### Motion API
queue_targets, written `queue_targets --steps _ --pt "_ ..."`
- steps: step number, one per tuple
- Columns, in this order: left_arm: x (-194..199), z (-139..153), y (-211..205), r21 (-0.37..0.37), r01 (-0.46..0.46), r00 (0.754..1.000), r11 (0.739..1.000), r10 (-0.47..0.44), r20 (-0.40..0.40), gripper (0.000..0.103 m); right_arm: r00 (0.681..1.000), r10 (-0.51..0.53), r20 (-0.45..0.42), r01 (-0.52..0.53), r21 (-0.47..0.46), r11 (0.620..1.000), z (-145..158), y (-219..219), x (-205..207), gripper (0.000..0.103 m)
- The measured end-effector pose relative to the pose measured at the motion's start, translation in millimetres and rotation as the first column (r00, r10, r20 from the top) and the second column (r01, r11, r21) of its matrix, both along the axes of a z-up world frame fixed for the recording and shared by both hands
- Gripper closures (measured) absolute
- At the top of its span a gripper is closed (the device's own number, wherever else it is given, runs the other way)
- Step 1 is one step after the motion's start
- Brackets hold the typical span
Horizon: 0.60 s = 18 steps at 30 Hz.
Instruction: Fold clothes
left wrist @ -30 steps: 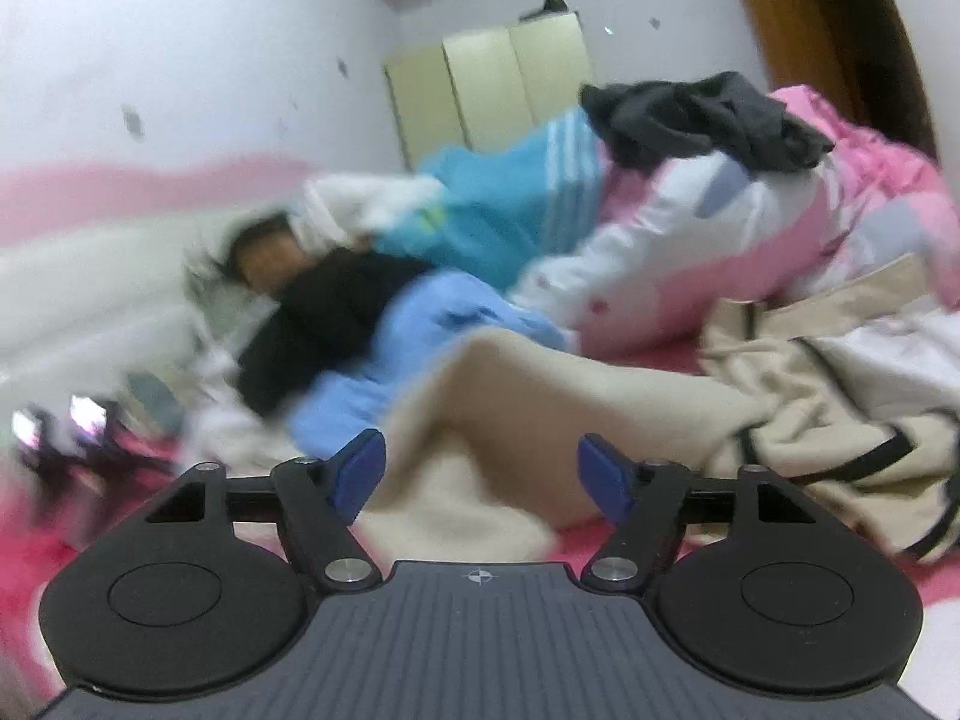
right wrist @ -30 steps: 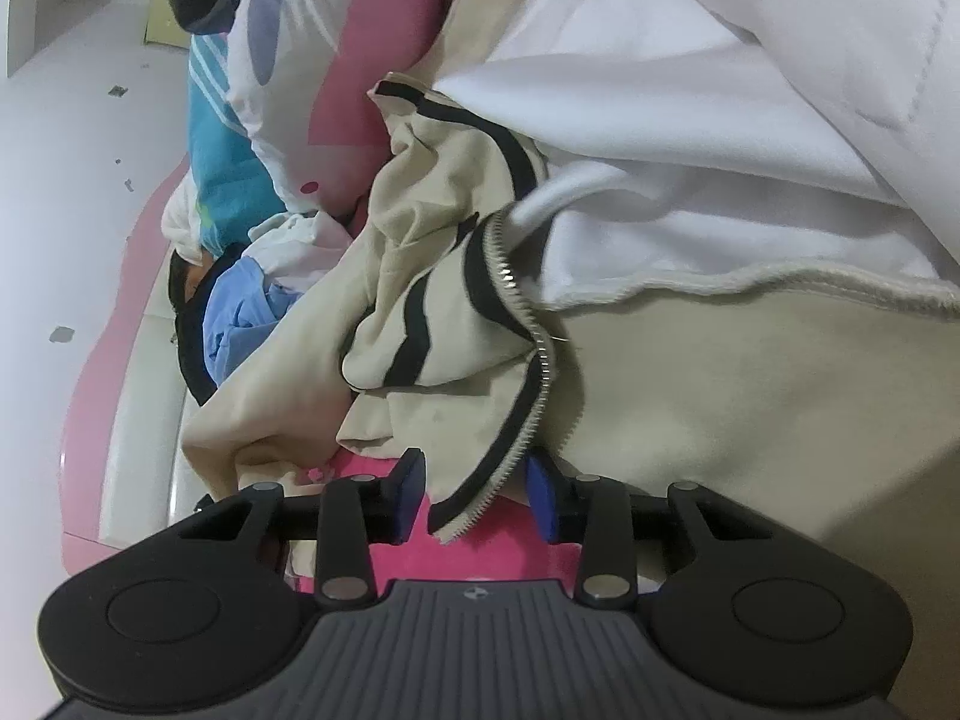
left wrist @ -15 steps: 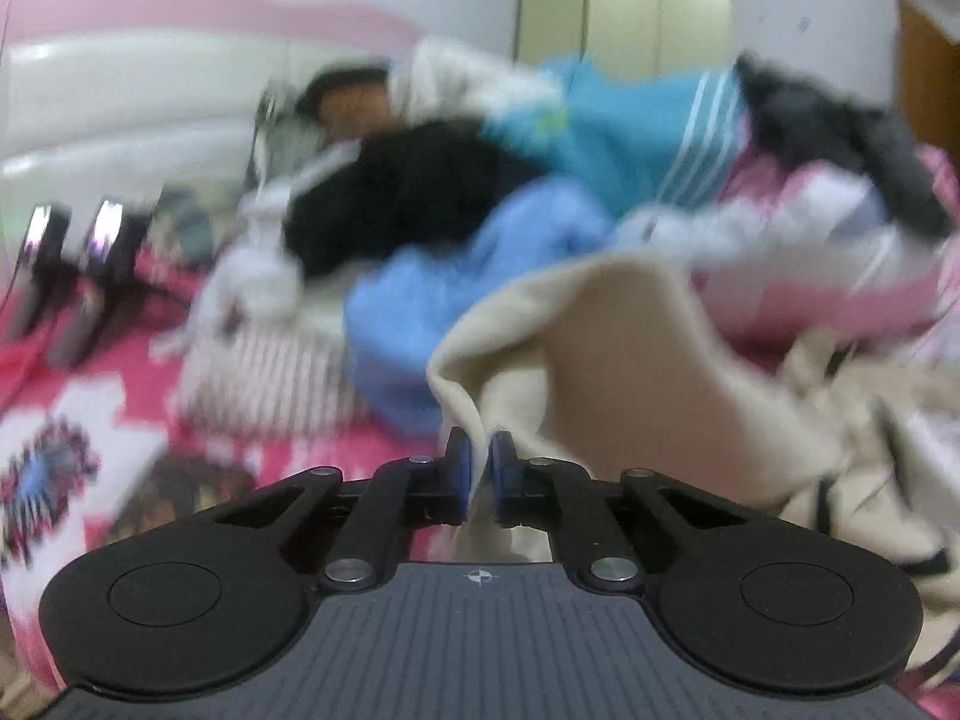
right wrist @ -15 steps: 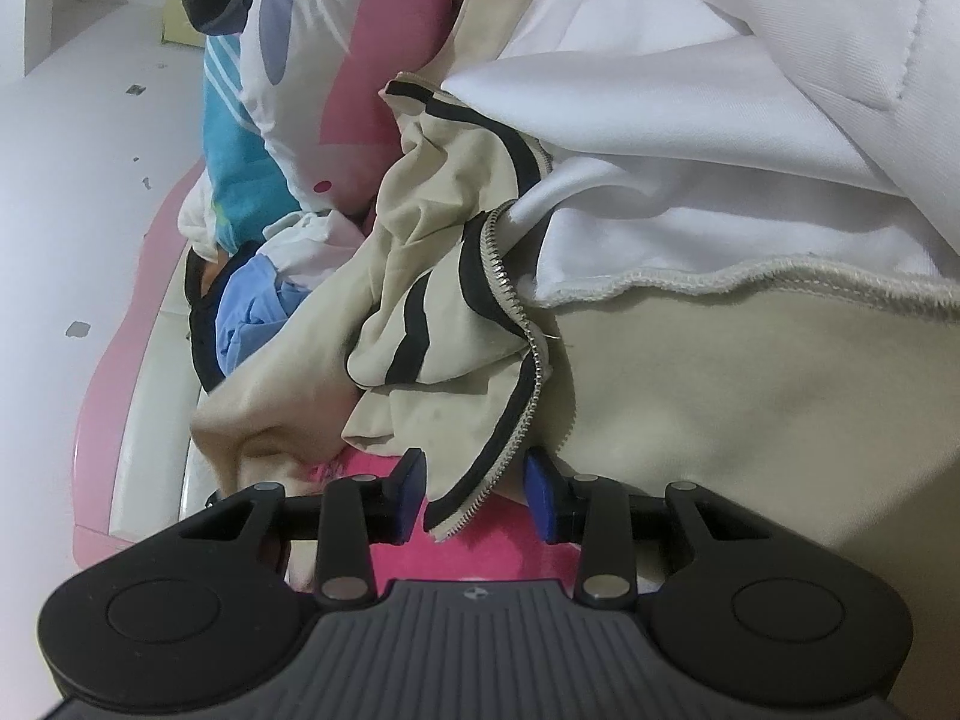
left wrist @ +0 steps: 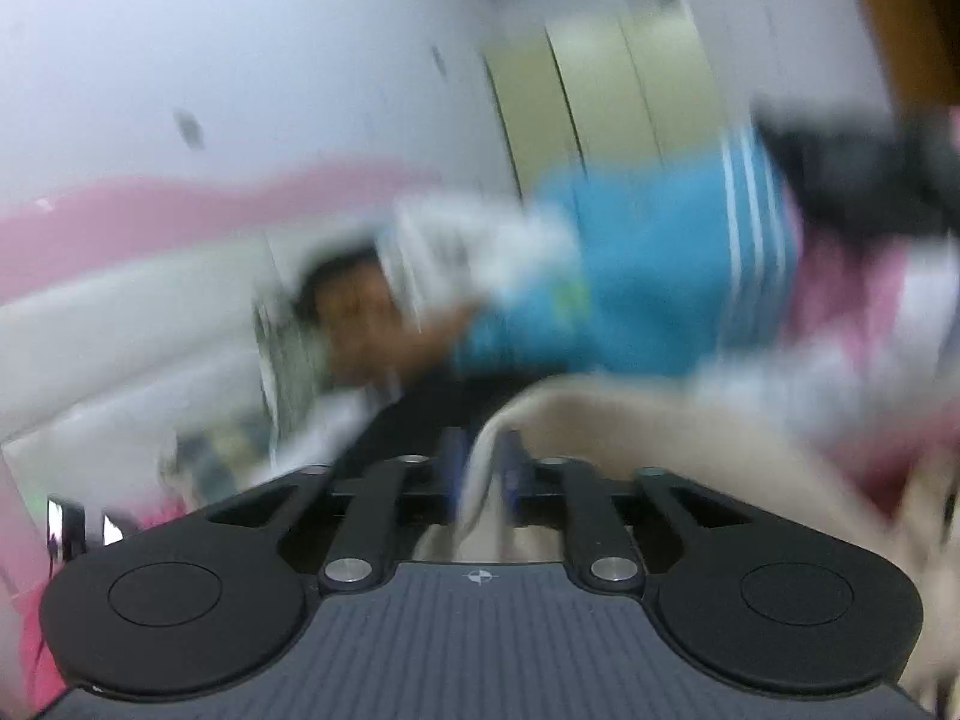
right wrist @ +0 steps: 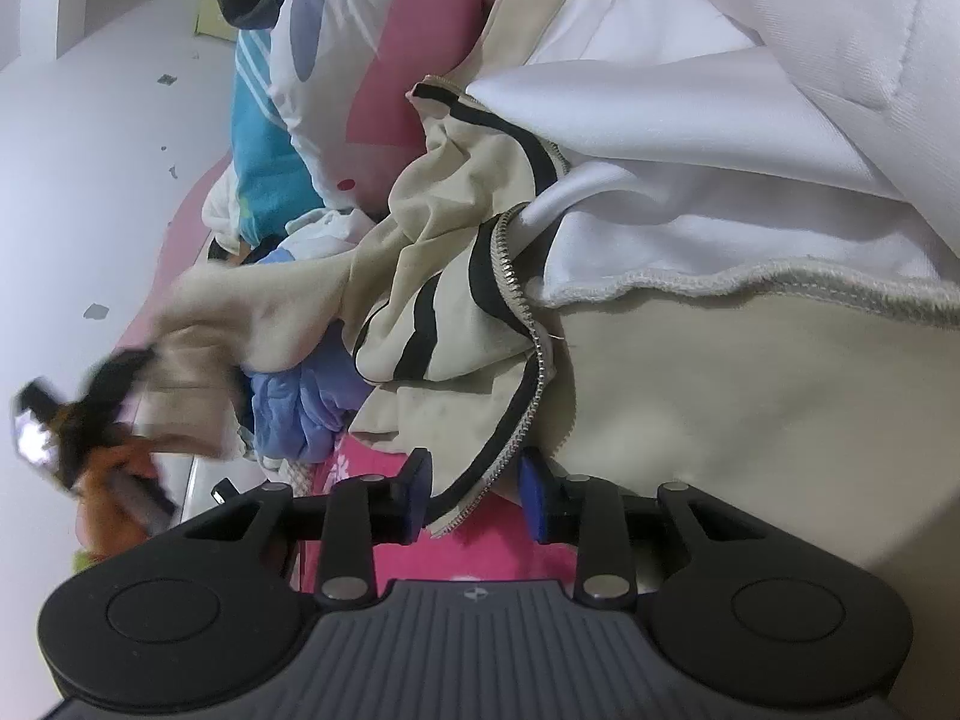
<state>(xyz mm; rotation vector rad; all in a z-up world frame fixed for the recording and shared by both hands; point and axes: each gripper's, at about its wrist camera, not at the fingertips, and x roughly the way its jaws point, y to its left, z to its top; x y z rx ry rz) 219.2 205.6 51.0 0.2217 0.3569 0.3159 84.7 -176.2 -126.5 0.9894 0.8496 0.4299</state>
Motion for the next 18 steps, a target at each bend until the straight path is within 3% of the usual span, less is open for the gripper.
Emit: queue_targets --steps 4,6,7,11,14,18 --pt "-48 -16 0 0.006 0.039 0.998 0.999 -0.039 0.057 0.049 1.0 0.005 0.011 -0.004 -0.024 1.0 1 1 0 0.077" --pt "-78 -14 -3 0.005 0.071 0.992 0.997 -0.071 0.105 0.043 1.0 0.002 0.02 -0.001 -0.041 0.999 1 1 0 0.09" --pt "-92 -12 -6 0.005 0.09 0.989 0.996 -0.09 0.12 0.039 1.0 -0.001 0.025 0.002 -0.042 0.999 2 0 0 0.091" --pt "-137 -4 -15 0.013 0.157 0.974 0.987 -0.157 0.165 0.035 0.996 -0.021 0.084 0.02 0.008 1.0 14 -4 -4 0.097" --pt "-157 4 -15 -0.02 0.201 0.96 0.979 -0.193 0.204 0.035 0.99 -0.049 0.132 0.043 0.051 0.998 30 -14 -5 0.097" --pt "-172 4 -21 -0.011 0.251 0.944 0.968 -0.243 0.222 0.035 0.98 -0.102 0.172 0.09 0.077 0.993 45 -30 -3 0.098"
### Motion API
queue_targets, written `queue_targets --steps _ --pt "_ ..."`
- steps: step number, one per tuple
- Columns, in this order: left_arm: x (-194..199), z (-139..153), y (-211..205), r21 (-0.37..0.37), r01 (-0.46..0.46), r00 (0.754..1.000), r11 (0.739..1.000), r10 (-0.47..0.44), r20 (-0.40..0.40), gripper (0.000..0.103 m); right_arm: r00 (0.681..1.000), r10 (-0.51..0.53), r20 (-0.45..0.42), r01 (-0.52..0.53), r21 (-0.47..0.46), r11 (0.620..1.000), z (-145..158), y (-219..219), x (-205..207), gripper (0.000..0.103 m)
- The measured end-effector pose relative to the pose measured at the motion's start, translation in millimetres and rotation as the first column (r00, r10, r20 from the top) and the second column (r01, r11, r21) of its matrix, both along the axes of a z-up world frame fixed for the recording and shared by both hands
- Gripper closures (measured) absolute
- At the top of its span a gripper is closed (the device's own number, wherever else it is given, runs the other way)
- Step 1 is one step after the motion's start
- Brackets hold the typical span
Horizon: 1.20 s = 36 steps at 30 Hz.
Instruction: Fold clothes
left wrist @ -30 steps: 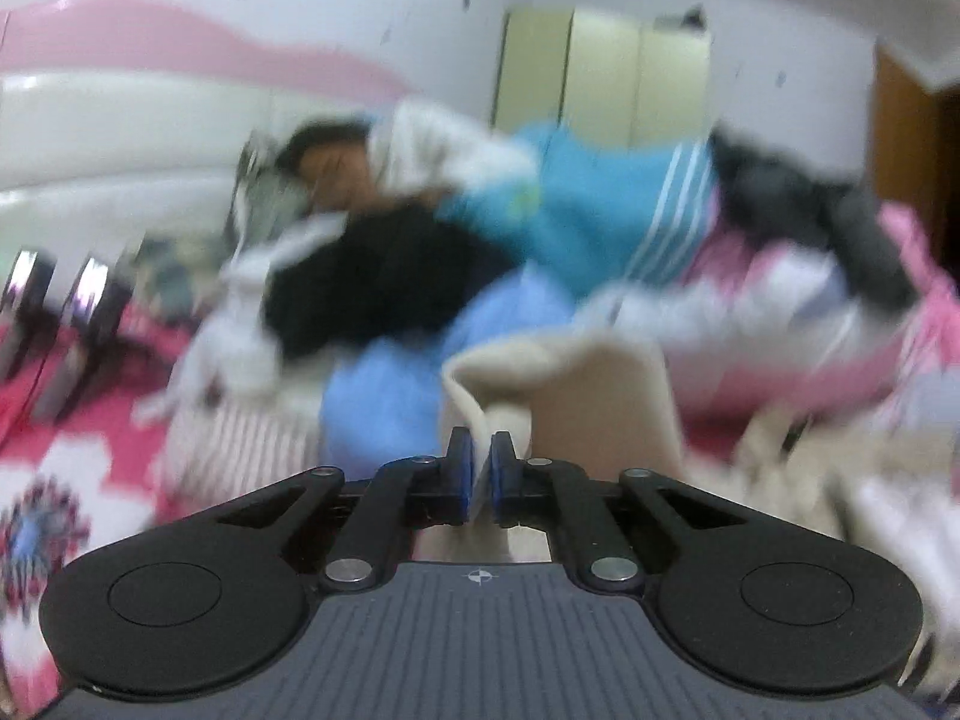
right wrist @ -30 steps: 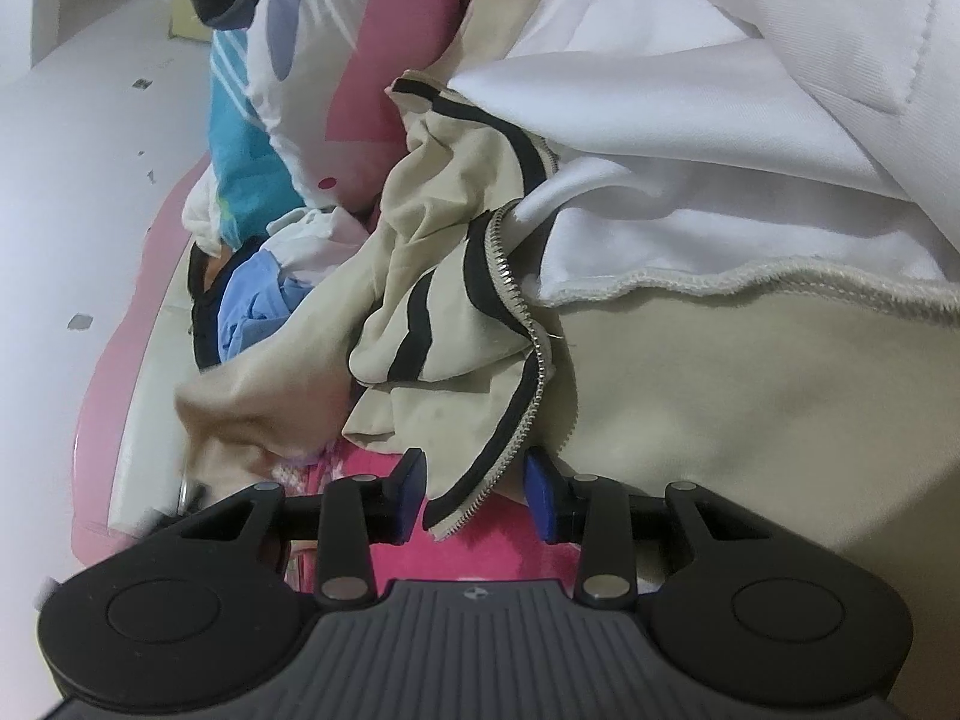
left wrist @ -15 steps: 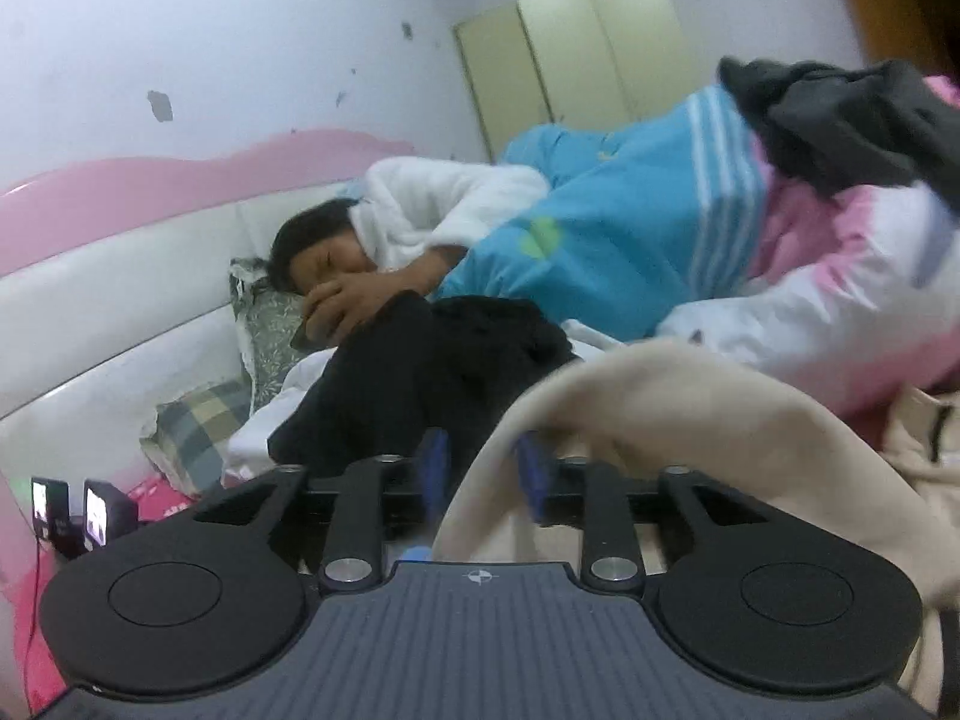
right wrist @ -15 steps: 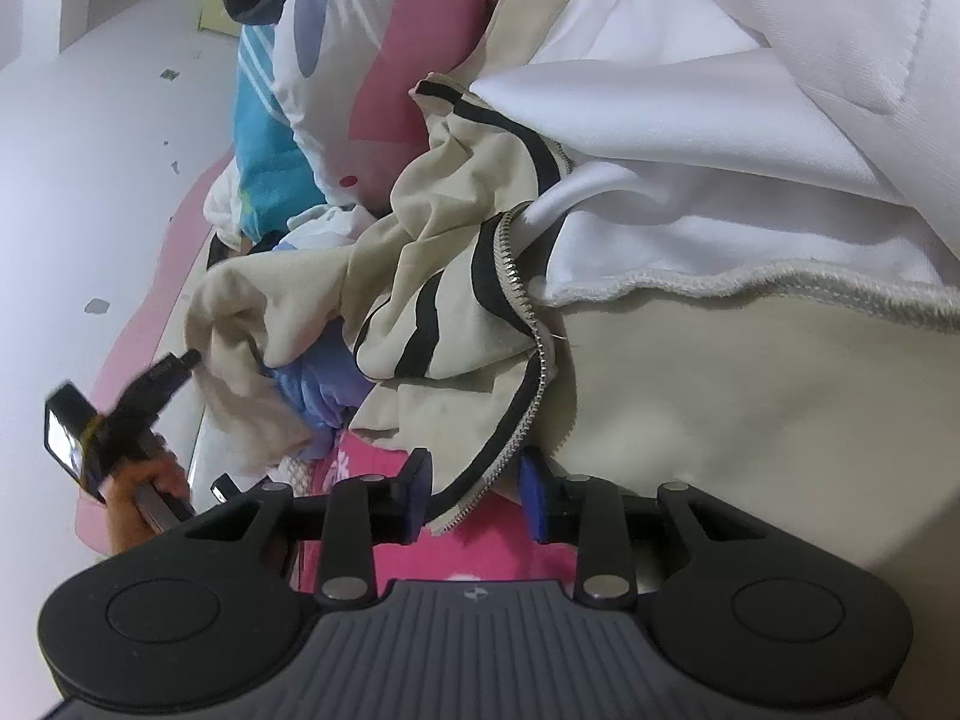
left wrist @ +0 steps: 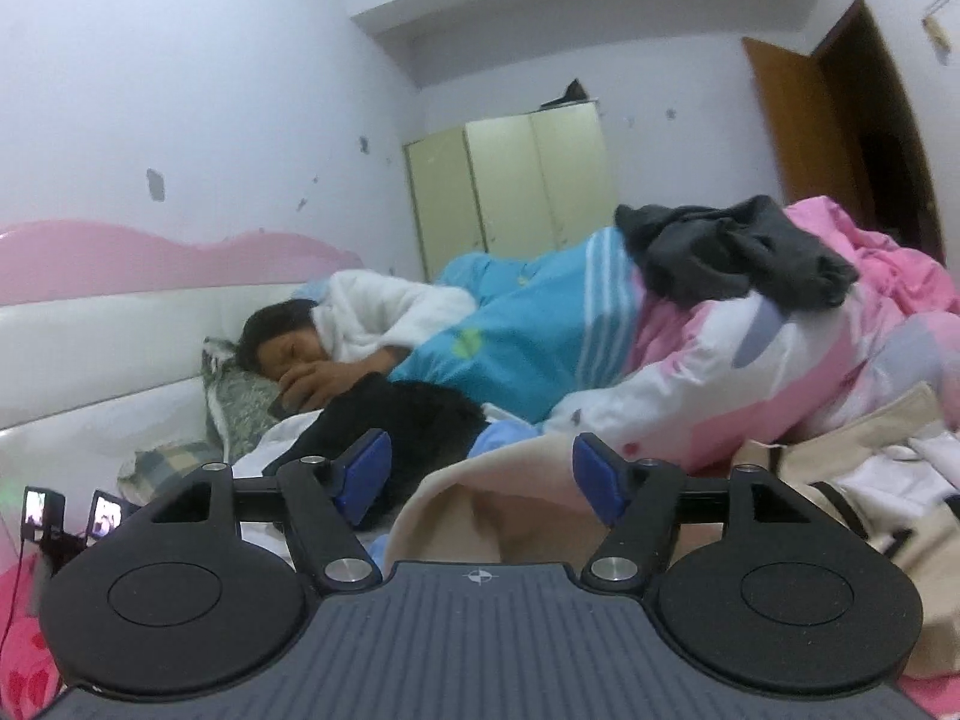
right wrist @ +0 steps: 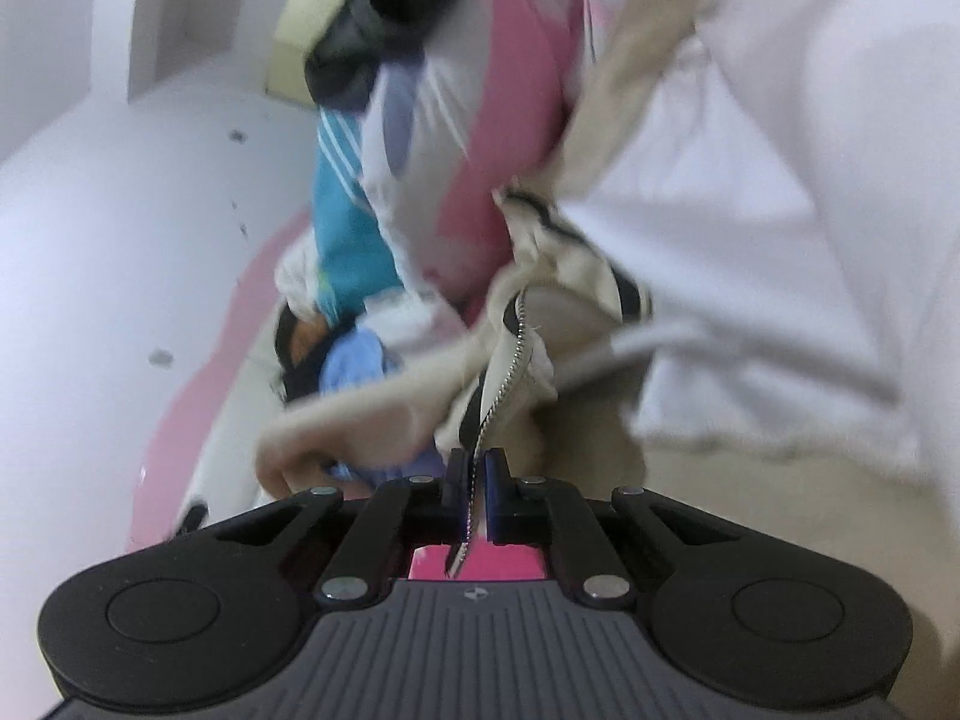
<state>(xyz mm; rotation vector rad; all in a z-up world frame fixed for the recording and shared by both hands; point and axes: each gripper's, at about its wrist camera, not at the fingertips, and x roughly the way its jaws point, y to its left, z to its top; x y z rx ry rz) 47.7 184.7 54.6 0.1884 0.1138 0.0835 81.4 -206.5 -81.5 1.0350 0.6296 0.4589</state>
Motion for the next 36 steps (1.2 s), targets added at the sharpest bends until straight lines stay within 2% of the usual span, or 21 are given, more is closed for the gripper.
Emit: queue_targets --steps 2,4,6,9,11,14,16,17,18,19,23,26,27,28,30,32,34,36 --pt "-3 -3 -1 -0.016 0.042 0.999 0.999 -0.043 -0.027 0.035 1.0 0.0 -0.01 0.0 -0.013 1.0 -2 -2 0 0.1" --pt "-6 -9 -1 -0.066 0.12 0.989 0.991 -0.125 -0.076 0.035 1.0 0.001 -0.019 -0.001 -0.026 1.0 -4 -3 -1 0.101" --pt "-5 -18 -7 -0.111 0.247 0.949 0.963 -0.264 -0.172 0.035 1.0 0.001 -0.029 -0.002 -0.038 0.999 -6 -5 -1 0.101" --pt "9 -46 -26 -0.115 0.3 0.898 0.947 -0.321 -0.3 0.035 0.999 0.001 -0.043 -0.003 -0.058 0.998 -9 -7 -1 0.099" --pt "28 -69 -38 -0.146 0.276 0.867 0.95 -0.312 -0.388 0.036 0.999 0.0 -0.053 -0.004 -0.07 0.998 -11 -9 -2 0.098" --pt "62 -91 -35 -0.282 0.187 0.839 0.941 -0.302 -0.452 0.039 0.998 0.0 -0.067 -0.006 -0.089 0.996 -14 -11 -2 0.093" --pt "86 -101 -29 -0.361 0.119 0.832 0.925 -0.291 -0.472 0.042 0.998 0.007 -0.066 -0.016 -0.138 0.99 -10 -8 -4 0.075" --pt "97 -105 -28 -0.388 0.102 0.823 0.916 -0.297 -0.485 0.042 0.998 0.007 -0.065 -0.018 -0.164 0.986 -8 -7 -6 0.061" --pt "108 -110 -27 -0.414 0.086 0.812 0.906 -0.305 -0.498 0.043 0.998 0.009 -0.064 -0.021 -0.187 0.982 -6 -6 -7 0.058" --pt "117 -115 -27 -0.435 0.07 0.799 0.897 -0.312 -0.514 0.048 0.998 0.012 -0.064 -0.025 -0.207 0.978 -5 -6 -8 0.058" --pt "138 -130 -33 -0.498 0.021 0.761 0.867 -0.337 -0.554 0.05 0.996 0.04 -0.079 -0.058 -0.244 0.968 -9 0 -2 0.056" --pt "140 -136 -43 -0.491 -0.003 0.776 0.871 -0.307 -0.551 0.061 0.993 0.066 -0.098 -0.089 -0.258 0.962 -15 8 7 0.056" --pt "138 -137 -46 -0.491 -0.016 0.782 0.871 -0.295 -0.549 0.073 0.993 0.066 -0.102 -0.091 -0.26 0.961 -16 9 10 0.061" --pt "137 -138 -48 -0.503 -0.03 0.785 0.864 -0.291 -0.546 0.088 0.993 0.062 -0.103 -0.088 -0.261 0.961 -17 10 11 0.065" --pt "134 -135 -52 -0.529 -0.057 0.791 0.846 -0.285 -0.541 0.099 0.993 0.055 -0.106 -0.081 -0.264 0.961 -18 11 14 0.093" --pt "123 -125 -56 -0.535 -0.051 0.814 0.844 -0.276 -0.512 0.1 0.993 0.048 -0.109 -0.075 -0.266 0.961 -19 12 17 0.097" --pt "107 -112 -53 -0.564 -0.032 0.833 0.825 -0.29 -0.472 0.1 0.995 0.039 -0.095 -0.062 -0.261 0.963 -15 11 16 0.097" --pt "86 -97 -45 -0.602 -0.013 0.846 0.798 -0.312 -0.432 0.1 0.998 0.042 -0.043 -0.051 -0.231 0.972 5 4 7 0.097"
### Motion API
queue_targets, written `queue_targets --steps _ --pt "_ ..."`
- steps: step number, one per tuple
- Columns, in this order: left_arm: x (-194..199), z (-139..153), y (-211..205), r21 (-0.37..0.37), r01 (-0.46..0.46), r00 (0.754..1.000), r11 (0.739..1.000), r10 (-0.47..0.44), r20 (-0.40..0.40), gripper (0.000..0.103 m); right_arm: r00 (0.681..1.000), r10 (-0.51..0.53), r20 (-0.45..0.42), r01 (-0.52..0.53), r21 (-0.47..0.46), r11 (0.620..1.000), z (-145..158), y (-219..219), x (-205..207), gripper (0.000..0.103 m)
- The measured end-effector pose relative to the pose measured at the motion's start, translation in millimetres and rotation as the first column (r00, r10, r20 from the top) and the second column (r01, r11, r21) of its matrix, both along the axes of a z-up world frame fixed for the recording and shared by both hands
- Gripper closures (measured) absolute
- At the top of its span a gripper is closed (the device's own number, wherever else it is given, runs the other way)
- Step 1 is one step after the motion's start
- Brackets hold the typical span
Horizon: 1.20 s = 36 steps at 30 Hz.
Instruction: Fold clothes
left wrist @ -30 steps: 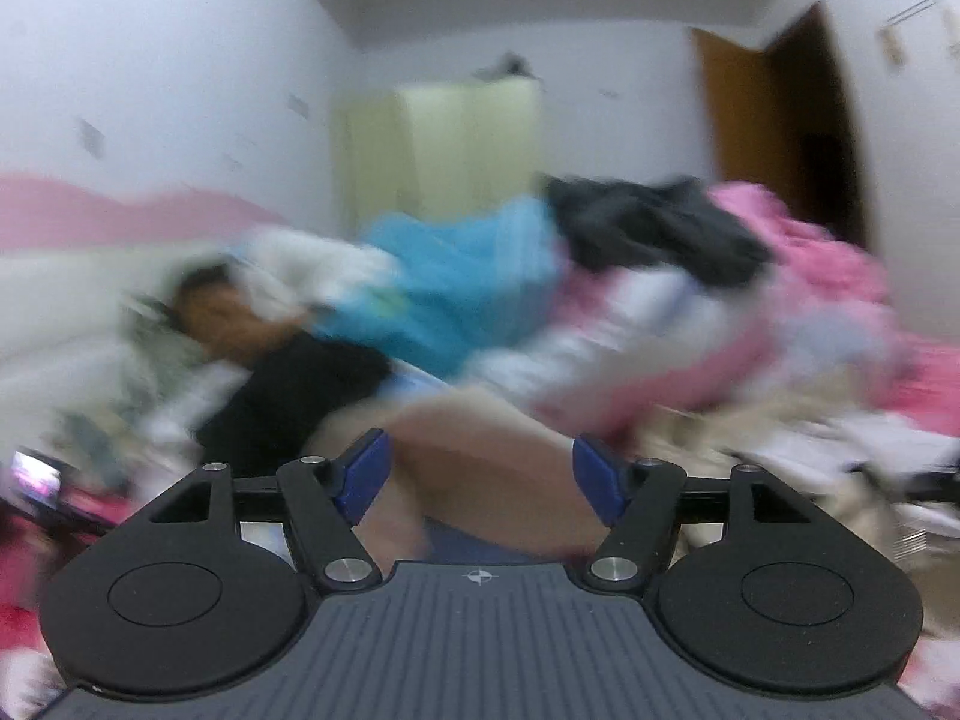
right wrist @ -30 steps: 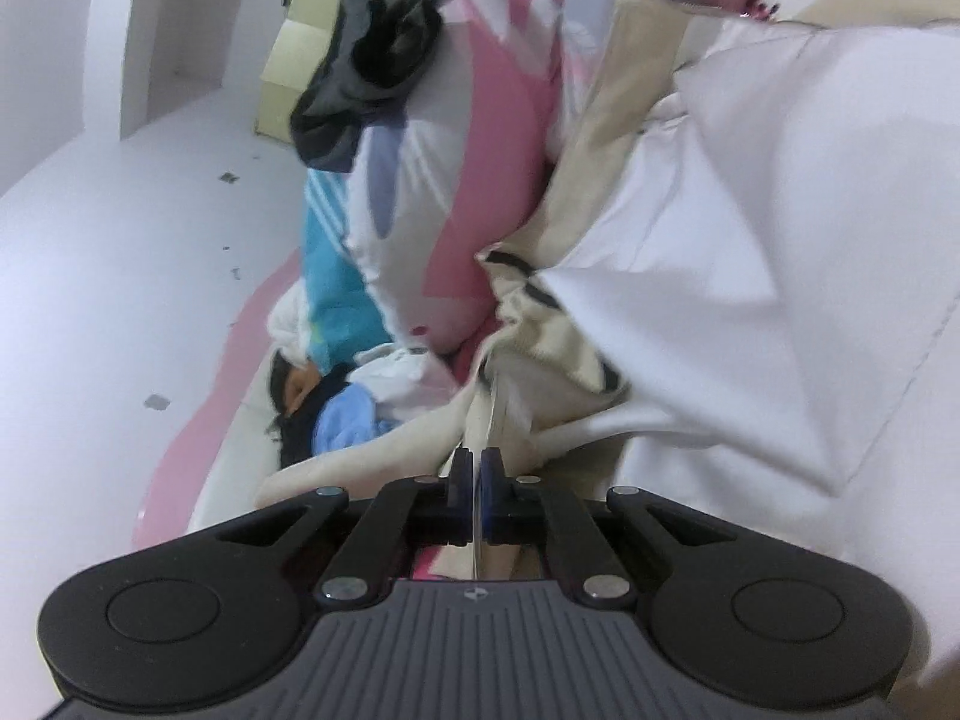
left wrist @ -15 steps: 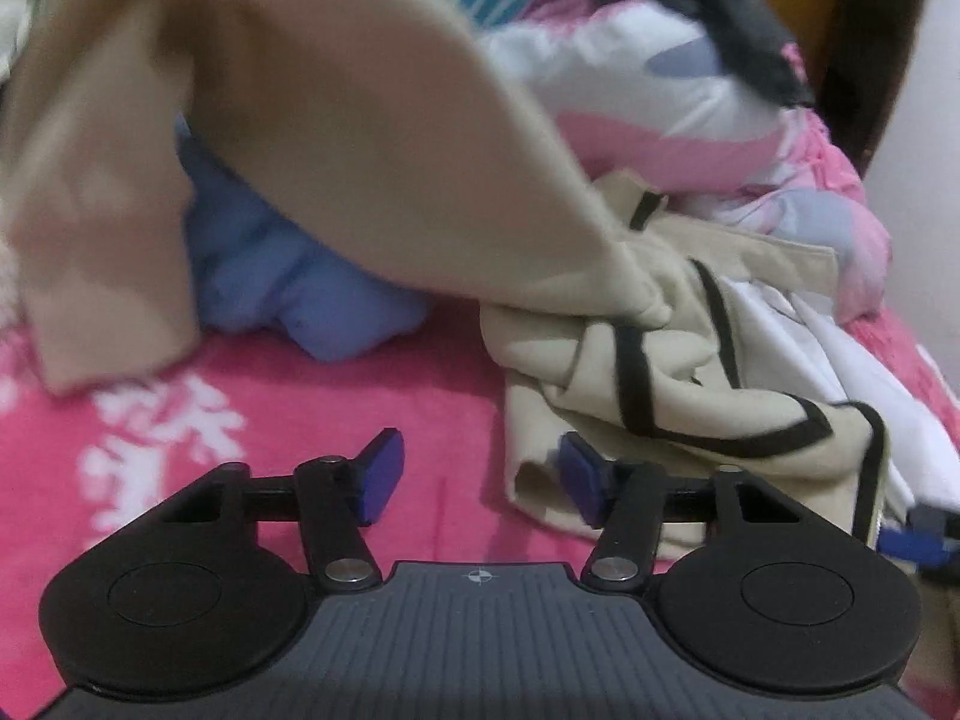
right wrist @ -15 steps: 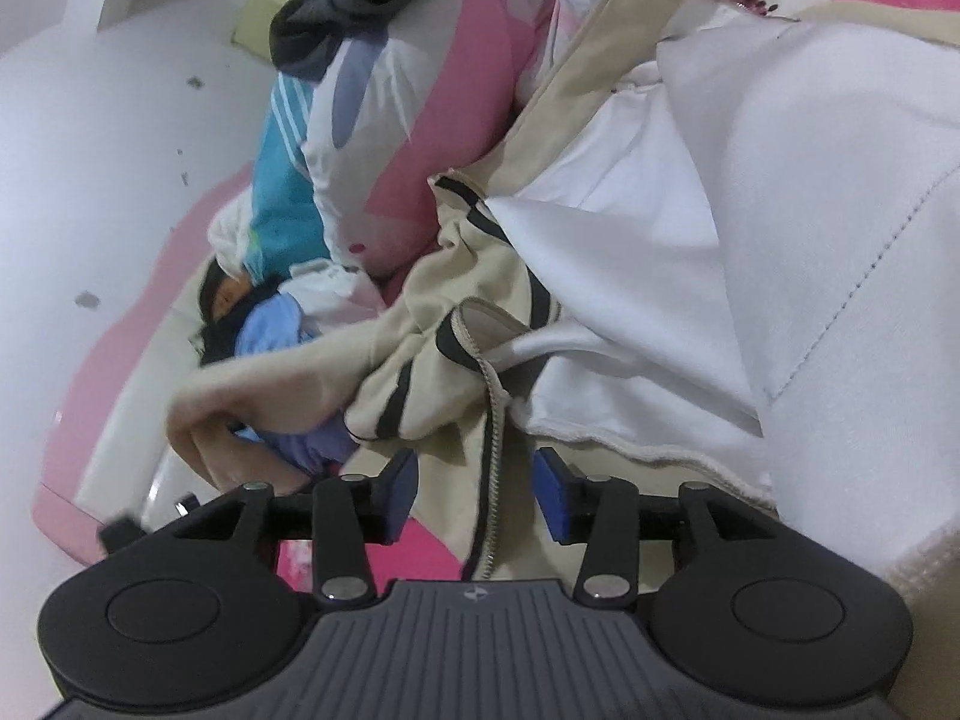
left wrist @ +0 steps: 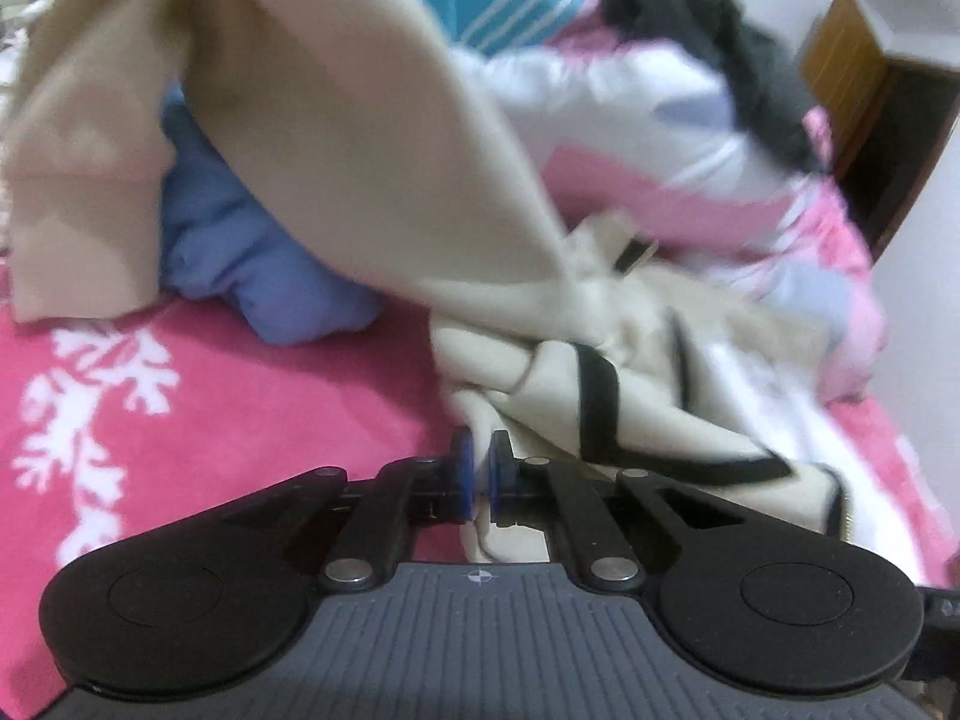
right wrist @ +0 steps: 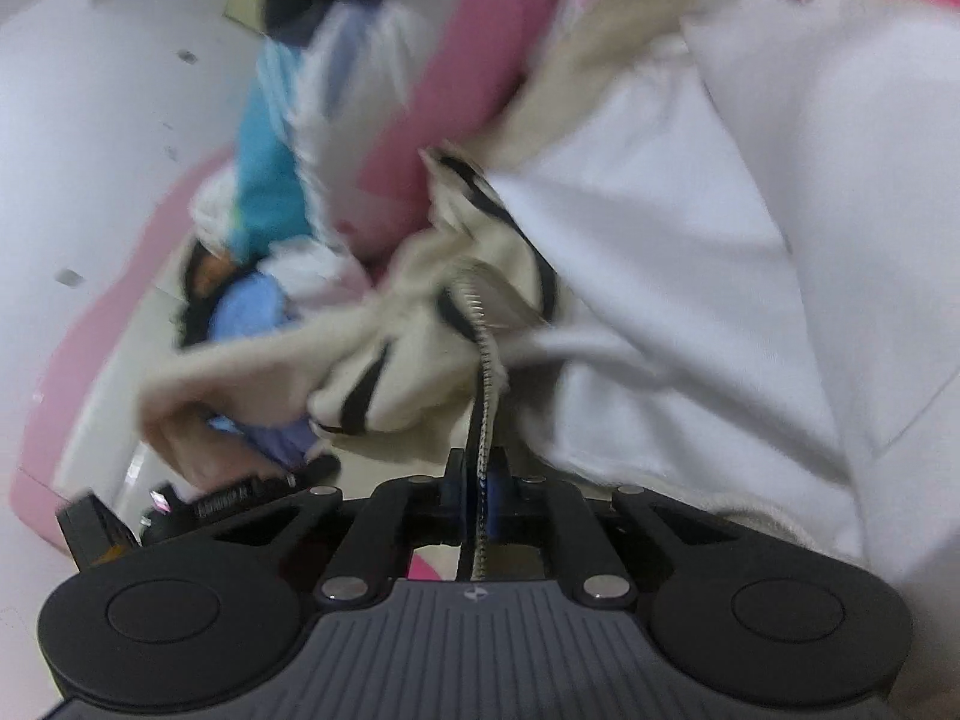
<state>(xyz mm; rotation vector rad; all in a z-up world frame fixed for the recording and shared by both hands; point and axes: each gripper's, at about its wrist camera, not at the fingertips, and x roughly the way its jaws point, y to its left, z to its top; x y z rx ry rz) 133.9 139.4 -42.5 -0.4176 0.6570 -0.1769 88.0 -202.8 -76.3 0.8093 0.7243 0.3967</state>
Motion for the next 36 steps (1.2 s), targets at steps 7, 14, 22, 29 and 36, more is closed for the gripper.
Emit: queue_targets --steps 7,14,22,29,36 --pt "-91 46 19 -0.126 0.125 0.989 0.984 -0.113 0.095 0.101 0.983 0.032 0.178 -0.053 0.116 0.992 77 -19 -30 0.097" --pt "-160 43 16 -0.266 0.227 0.973 0.937 -0.208 0.095 0.101 0.956 0.075 0.282 -0.124 0.16 0.979 126 -19 -54 0.097" --pt "-189 17 18 -0.32 0.187 0.982 0.929 -0.18 0.05 0.101 0.971 0.12 0.205 -0.152 0.15 0.977 115 -4 -58 0.097" --pt "-197 -22 35 -0.348 0.127 0.98 0.929 -0.172 -0.1 0.101 0.993 0.103 0.055 -0.11 0.154 0.982 67 -16 -94 0.097" --pt "-197 -19 40 -0.296 0.162 0.975 0.941 -0.199 -0.099 0.086 0.998 0.03 -0.059 -0.017 0.201 0.979 23 -40 -125 0.097"
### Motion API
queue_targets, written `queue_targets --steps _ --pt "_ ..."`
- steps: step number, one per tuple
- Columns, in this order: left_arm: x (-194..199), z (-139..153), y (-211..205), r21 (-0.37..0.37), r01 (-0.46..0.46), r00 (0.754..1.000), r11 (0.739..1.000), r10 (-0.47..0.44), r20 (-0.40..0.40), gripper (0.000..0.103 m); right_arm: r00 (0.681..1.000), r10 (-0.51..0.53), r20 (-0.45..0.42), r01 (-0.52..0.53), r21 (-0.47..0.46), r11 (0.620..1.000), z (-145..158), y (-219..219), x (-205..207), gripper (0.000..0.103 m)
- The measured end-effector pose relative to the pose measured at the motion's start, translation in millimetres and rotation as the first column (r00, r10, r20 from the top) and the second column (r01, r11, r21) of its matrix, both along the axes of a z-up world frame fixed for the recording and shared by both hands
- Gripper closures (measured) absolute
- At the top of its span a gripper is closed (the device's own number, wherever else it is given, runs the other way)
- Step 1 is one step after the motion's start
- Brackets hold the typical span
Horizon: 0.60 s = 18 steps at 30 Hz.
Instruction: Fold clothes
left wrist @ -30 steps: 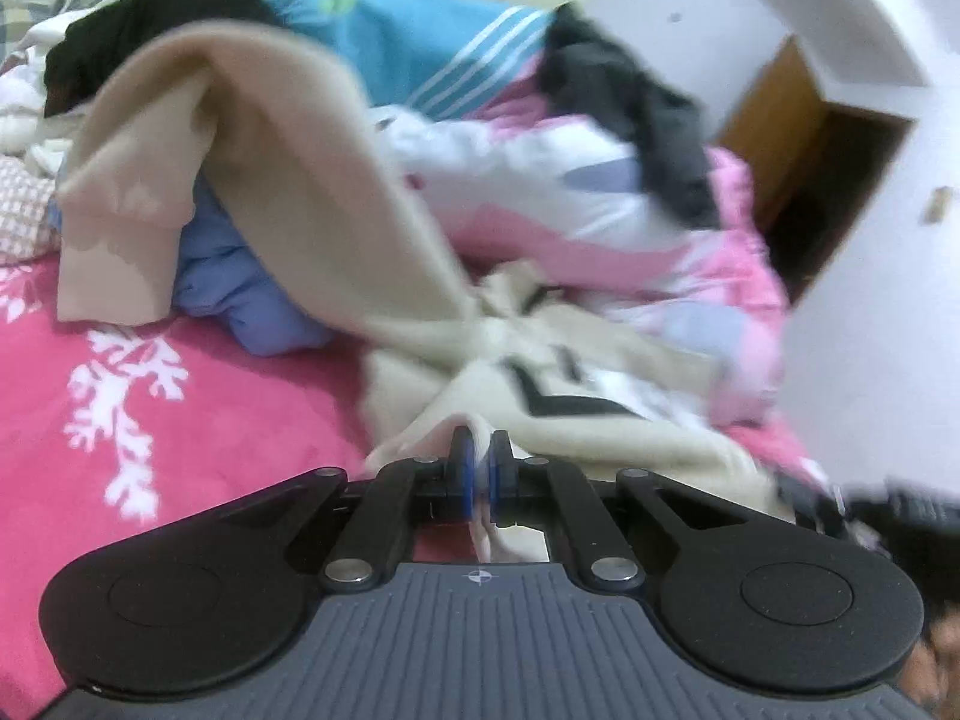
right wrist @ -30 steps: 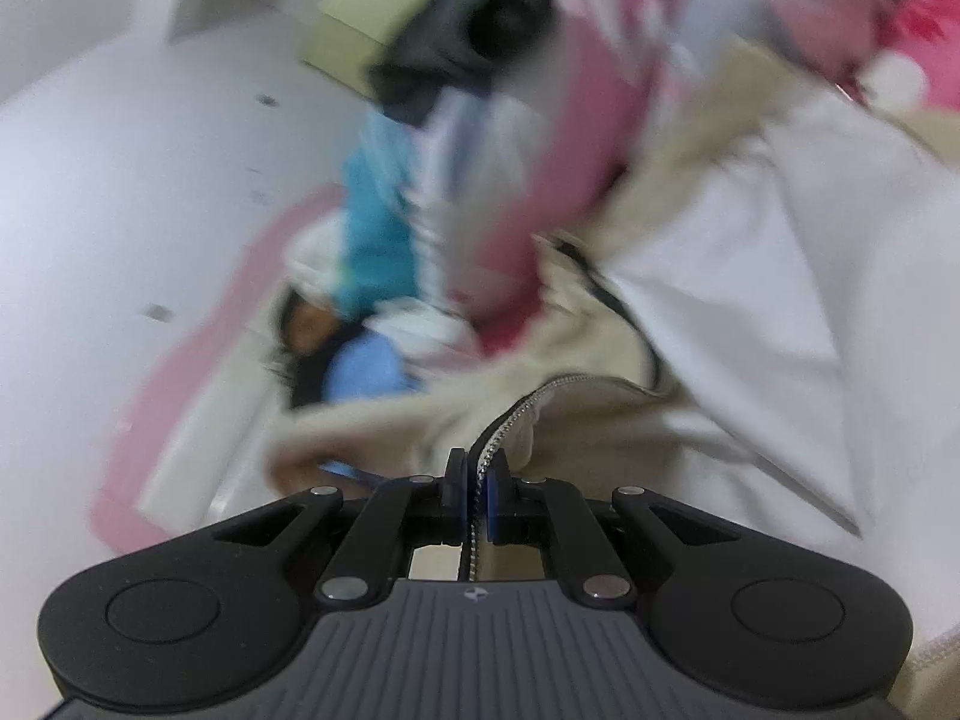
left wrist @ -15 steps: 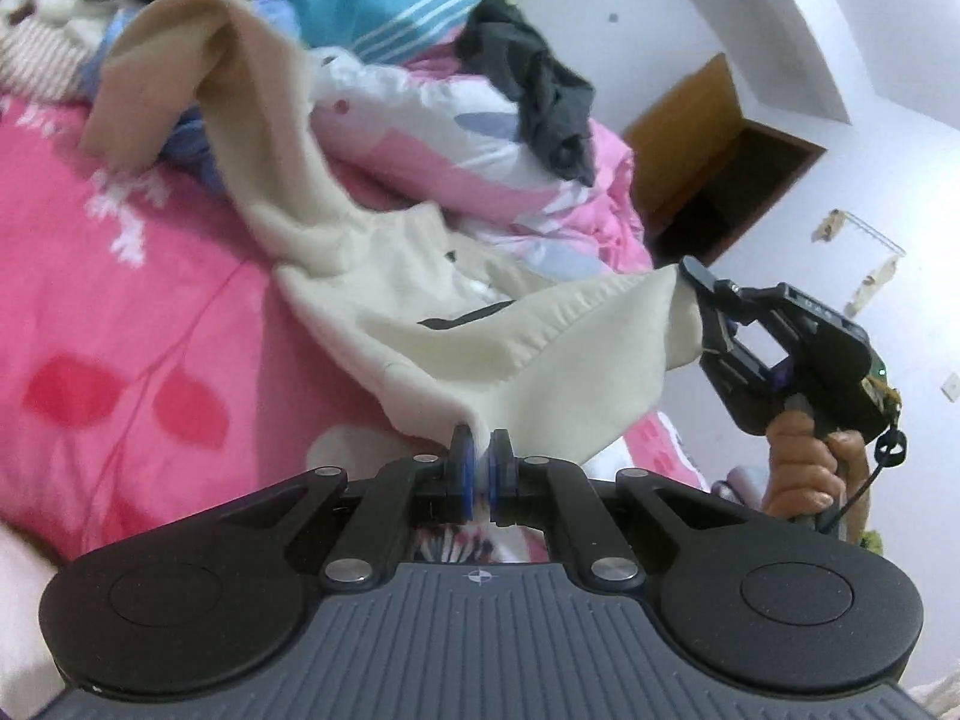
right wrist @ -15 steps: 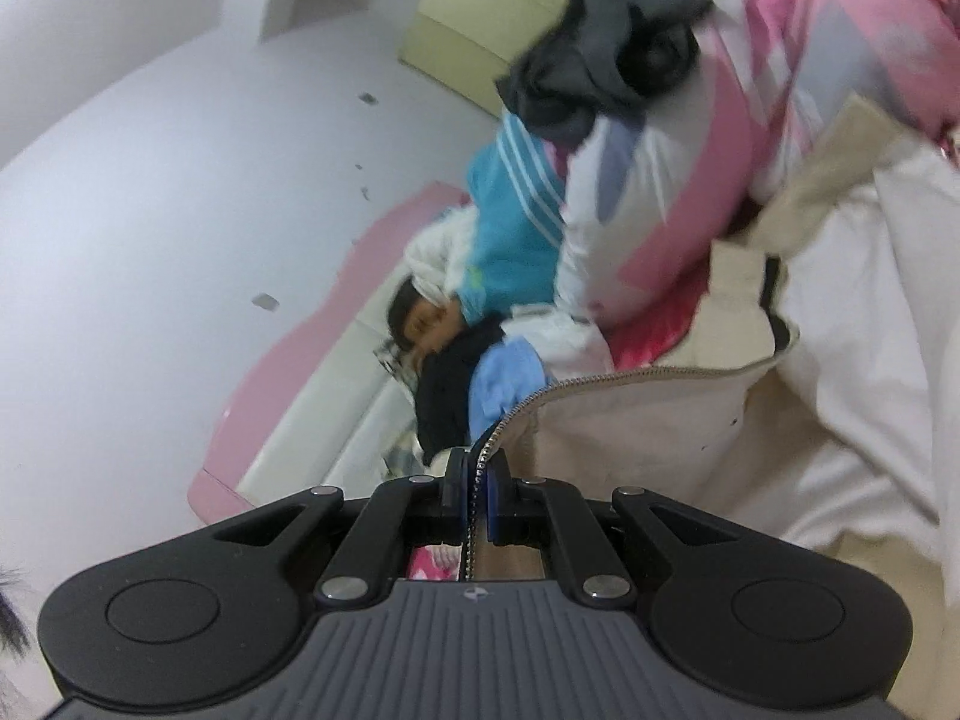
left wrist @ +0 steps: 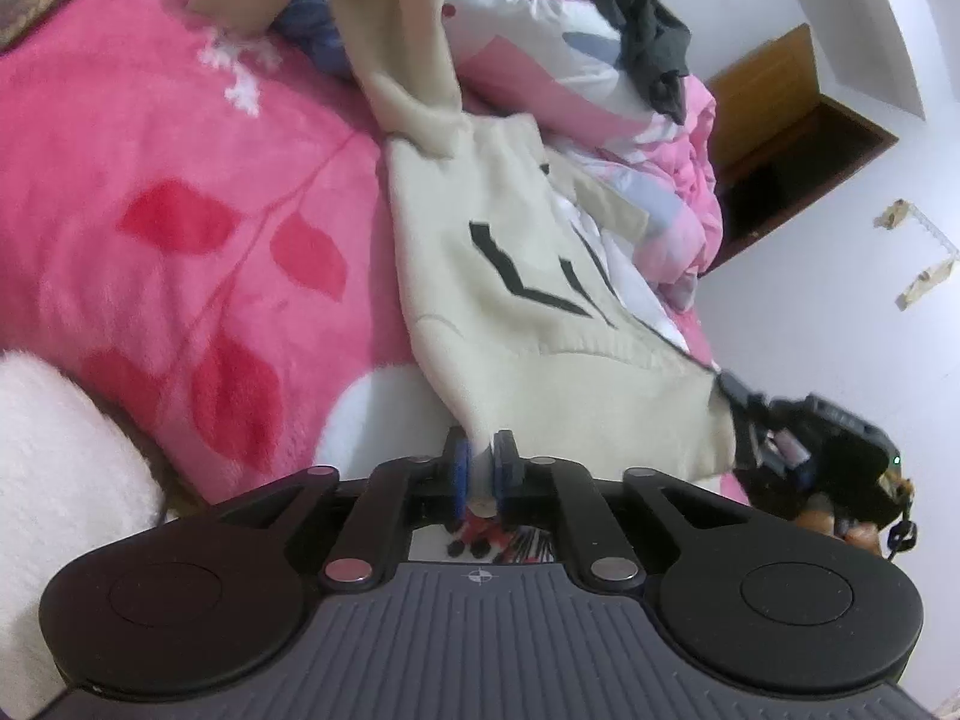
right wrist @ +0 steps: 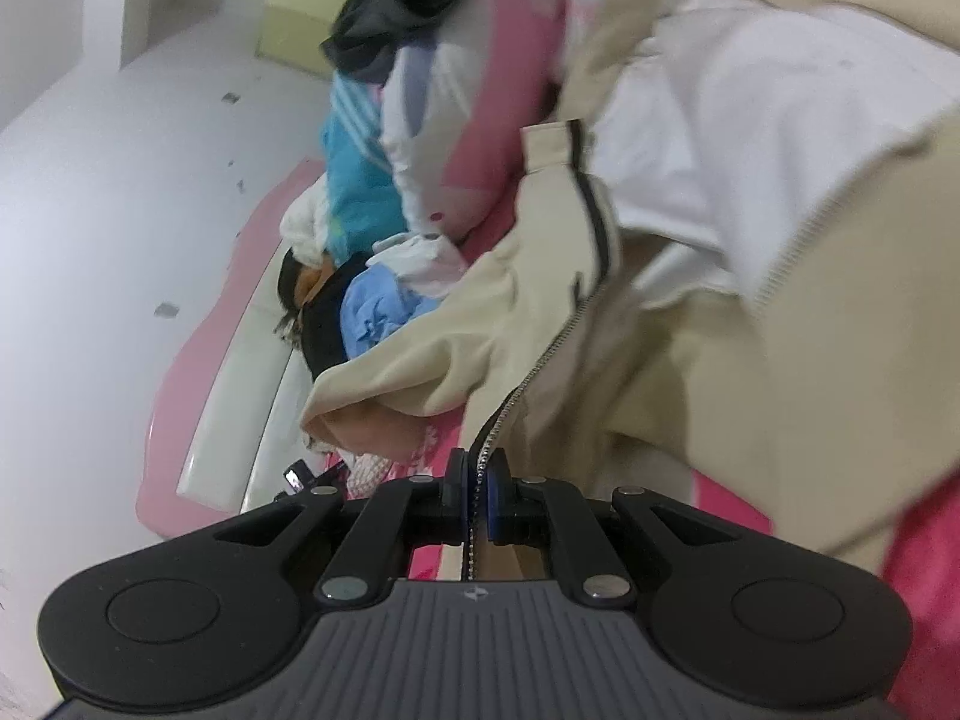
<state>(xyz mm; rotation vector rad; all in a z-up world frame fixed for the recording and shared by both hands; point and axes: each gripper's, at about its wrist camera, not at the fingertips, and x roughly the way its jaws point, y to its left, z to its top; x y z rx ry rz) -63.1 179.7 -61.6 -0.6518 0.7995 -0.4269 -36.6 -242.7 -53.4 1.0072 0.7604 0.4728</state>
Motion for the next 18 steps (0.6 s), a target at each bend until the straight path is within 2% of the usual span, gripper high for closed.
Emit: queue_targets --steps 1,4,7,10,12,14,16,17,18 --pt "0 4 -1 0.028 0.002 1.0 1.0 -0.002 0.014 0.078 1.0 -0.005 -0.006 0.004 -0.003 1.0 -2 -2 -2 0.097" --pt "3 7 -9 0.101 0.007 1.0 0.995 -0.01 0.03 0.068 1.0 -0.012 -0.009 0.012 -0.037 0.999 -5 -5 -4 0.097" --pt "14 0 -17 0.15 -0.01 1.0 0.989 0.01 0.0 0.067 1.0 -0.015 -0.011 0.014 -0.032 0.999 -6 -6 -1 0.097" --pt "24 -6 -16 0.129 -0.031 0.999 0.991 0.035 -0.03 0.067 0.999 0.002 0.043 -0.001 -0.037 0.999 8 0 11 0.097" --pt "25 -4 -17 0.13 -0.037 0.999 0.991 0.041 -0.026 0.067 0.995 0.013 0.102 -0.005 -0.078 0.997 21 6 22 0.097" --pt "26 -3 -18 0.133 -0.044 0.999 0.99 0.047 -0.021 0.067 0.993 0.034 0.109 -0.018 -0.143 0.99 24 12 35 0.095" --pt "27 -4 -21 0.151 -0.046 0.998 0.988 0.053 -0.043 0.067 0.995 -0.001 0.104 0.02 -0.178 0.984 23 2 25 0.087" --pt "26 -5 -23 0.164 -0.046 0.997 0.985 0.055 -0.049 0.066 0.994 -0.025 0.102 0.044 -0.192 0.98 23 -4 17 0.074" --pt "26 -6 -25 0.179 -0.045 0.997 0.983 0.055 -0.052 0.064 0.994 -0.049 0.1 0.068 -0.205 0.976 23 -11 10 0.068"
